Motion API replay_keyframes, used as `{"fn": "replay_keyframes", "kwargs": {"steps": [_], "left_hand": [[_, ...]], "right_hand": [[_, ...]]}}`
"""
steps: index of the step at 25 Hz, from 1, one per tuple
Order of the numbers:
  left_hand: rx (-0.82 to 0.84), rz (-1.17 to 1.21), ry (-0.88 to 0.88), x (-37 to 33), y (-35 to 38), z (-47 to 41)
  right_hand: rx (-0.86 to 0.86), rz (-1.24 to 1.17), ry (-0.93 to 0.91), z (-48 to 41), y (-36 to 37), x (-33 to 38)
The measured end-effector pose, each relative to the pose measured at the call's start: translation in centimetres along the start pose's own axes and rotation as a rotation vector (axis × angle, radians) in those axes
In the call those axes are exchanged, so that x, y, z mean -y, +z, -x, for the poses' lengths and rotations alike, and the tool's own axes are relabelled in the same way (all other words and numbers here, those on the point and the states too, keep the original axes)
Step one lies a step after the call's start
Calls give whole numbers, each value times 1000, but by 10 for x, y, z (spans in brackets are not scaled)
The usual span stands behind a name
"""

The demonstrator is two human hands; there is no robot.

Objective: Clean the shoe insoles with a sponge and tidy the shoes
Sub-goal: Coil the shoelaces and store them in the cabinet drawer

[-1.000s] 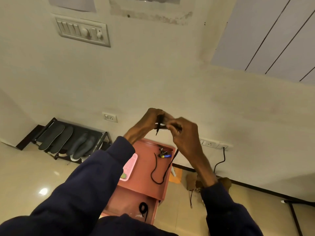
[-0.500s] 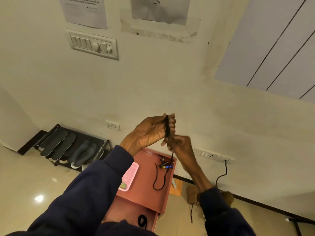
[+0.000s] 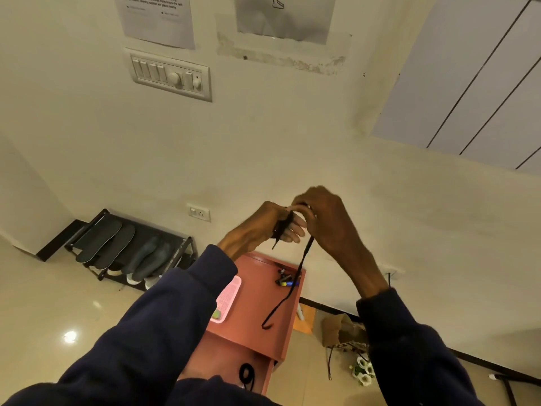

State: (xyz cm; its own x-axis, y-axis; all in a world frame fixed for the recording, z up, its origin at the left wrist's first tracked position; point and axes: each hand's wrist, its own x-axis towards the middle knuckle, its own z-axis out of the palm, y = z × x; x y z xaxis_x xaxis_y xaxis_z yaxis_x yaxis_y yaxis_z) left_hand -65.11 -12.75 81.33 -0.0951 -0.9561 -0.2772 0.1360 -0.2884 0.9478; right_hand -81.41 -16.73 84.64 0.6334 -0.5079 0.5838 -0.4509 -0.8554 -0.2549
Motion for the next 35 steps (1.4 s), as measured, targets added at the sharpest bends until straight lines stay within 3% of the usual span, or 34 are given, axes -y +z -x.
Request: {"fn": "replay_keyframes", "kwargs": {"steps": [2, 5, 7, 11, 13, 15, 19, 22, 24, 26, 30, 32, 35], "left_hand": [[59, 122, -110, -2, 1, 10], [131, 475, -140, -5, -5, 19], [173, 704, -78, -6, -12, 24], [175, 983, 136, -3, -16, 20], [157, 920, 284, 4, -17, 11], [64, 625, 363, 14, -17, 4], [-142, 195, 224, 31, -6, 6], [-59, 63, 61, 23, 3, 22], [3, 235, -29, 14, 0, 32], [82, 573, -40, 7, -6, 37], [79, 1040, 127, 7, -15, 31], [13, 1080, 263, 12, -17, 21], [-100, 797, 382, 28, -26, 5]], "right_hand": [[-55, -31, -15, -8, 7, -13], [-43, -348, 313, 4, 22, -18], [23, -486, 460, 24, 34, -8], [110, -723, 581, 56, 48, 32], [154, -699, 564, 61, 48, 44], [162, -554, 487, 56, 42, 44], [169, -13, 148, 21, 19, 23], [105, 140, -17, -1, 13, -1], [44, -81, 74, -2, 14, -10], [94, -347, 266, 7, 23, -8], [184, -655, 494, 50, 54, 25], [222, -697, 515, 62, 63, 37], [290, -566, 431, 57, 53, 40]]}}
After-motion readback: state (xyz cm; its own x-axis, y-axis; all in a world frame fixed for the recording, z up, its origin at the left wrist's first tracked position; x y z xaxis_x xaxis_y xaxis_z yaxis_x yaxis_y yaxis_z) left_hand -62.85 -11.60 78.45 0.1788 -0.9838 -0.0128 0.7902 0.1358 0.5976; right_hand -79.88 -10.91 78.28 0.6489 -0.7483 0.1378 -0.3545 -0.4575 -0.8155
